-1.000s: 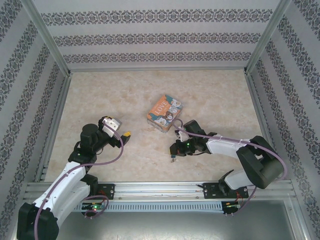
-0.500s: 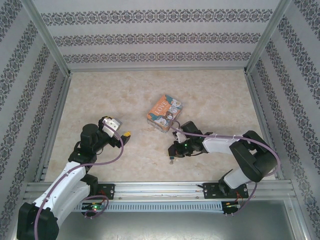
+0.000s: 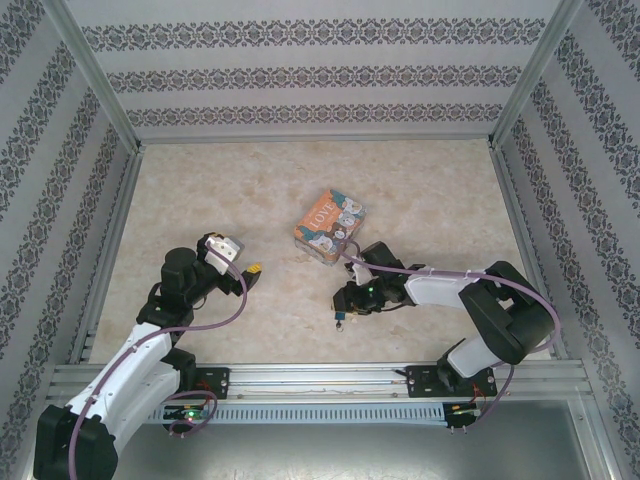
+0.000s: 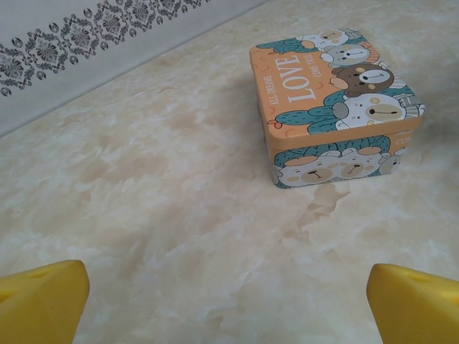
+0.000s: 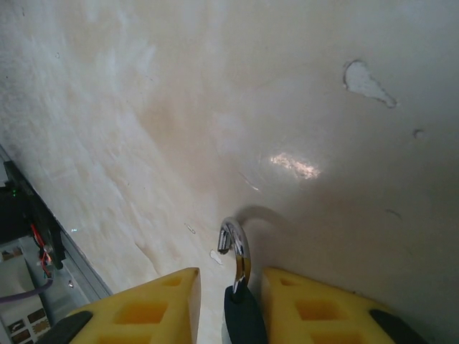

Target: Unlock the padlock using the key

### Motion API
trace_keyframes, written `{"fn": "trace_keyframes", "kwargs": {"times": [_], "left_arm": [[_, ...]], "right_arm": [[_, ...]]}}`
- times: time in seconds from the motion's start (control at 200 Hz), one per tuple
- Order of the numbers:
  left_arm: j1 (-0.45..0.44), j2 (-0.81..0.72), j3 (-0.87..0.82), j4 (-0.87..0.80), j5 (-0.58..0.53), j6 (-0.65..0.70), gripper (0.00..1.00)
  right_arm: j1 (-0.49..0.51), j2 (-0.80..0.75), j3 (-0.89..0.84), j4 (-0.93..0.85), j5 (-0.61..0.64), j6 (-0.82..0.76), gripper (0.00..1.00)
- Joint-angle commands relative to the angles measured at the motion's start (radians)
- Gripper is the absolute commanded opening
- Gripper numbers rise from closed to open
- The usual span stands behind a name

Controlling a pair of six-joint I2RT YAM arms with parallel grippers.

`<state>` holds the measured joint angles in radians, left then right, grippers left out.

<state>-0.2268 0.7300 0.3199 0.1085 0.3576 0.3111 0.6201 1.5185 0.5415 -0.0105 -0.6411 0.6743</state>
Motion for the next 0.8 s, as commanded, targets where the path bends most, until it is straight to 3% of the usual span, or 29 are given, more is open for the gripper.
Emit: {"fn": "trace_keyframes", "kwargs": {"times": [0.0,0.455,0.794], "left_arm": [[0.001,0.0,-0.013,-0.009,0.013,0.015,0.99],[0.001,-0.005,-0.015,-0.01,0.011,0.02,0.99],[0.002,-0.011,-0.022,0.006,0.028,0.017,0.99]], "right_arm": [[0.011,-0.031,0.007,-0.02,0.028,-0.015,0.29],[0.001,-0.117,0.008,-0.094,0.06,-0.043,0.36],[-0.018,-0.241,0.065,-0.283,0.162,-0.166,0.42]]}}
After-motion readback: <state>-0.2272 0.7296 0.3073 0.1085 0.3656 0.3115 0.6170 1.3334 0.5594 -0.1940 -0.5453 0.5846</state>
